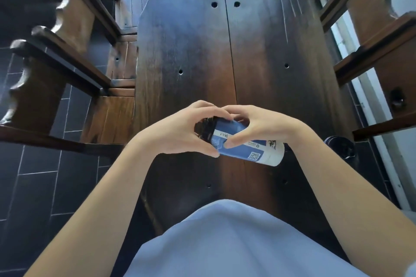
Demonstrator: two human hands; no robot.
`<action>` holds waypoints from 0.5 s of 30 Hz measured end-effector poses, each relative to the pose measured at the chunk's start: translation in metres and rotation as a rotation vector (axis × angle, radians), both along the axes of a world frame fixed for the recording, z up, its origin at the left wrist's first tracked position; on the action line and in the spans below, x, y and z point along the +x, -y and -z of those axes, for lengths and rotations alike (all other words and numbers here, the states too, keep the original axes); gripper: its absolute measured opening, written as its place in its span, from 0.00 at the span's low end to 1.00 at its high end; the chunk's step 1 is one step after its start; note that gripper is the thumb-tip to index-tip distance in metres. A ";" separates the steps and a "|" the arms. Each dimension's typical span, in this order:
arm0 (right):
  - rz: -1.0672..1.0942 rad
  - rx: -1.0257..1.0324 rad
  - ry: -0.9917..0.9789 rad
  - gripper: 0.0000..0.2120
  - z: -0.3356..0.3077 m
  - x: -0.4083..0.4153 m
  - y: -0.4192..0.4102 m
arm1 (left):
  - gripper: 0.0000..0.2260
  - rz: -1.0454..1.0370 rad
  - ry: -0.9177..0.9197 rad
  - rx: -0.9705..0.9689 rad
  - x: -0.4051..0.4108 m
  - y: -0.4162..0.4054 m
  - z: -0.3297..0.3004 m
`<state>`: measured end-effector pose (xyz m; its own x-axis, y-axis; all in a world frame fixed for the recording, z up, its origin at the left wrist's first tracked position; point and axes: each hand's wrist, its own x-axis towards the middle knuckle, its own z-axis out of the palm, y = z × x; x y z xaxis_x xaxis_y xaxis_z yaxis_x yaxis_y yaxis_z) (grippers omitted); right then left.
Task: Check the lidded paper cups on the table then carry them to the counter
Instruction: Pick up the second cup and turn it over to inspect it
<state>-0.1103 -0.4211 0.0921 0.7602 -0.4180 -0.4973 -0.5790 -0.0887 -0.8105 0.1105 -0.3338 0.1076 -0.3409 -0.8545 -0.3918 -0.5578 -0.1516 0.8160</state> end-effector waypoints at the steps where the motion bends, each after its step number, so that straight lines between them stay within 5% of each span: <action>1: -0.001 -0.008 0.006 0.24 -0.004 -0.001 0.000 | 0.29 -0.025 -0.015 -0.022 0.000 -0.002 0.000; 8: 0.118 -0.137 0.014 0.22 -0.028 -0.017 -0.012 | 0.28 -0.313 -0.143 -0.119 0.005 -0.037 0.004; 15: 0.330 -0.069 0.319 0.26 -0.059 -0.055 -0.034 | 0.29 -0.513 -0.458 -0.116 0.019 -0.063 -0.018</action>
<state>-0.1653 -0.3875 0.1506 0.6911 -0.6876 -0.2227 -0.3083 -0.0017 -0.9513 0.1292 -0.2711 0.1253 0.0078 -0.9796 -0.2010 -0.0348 -0.2012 0.9789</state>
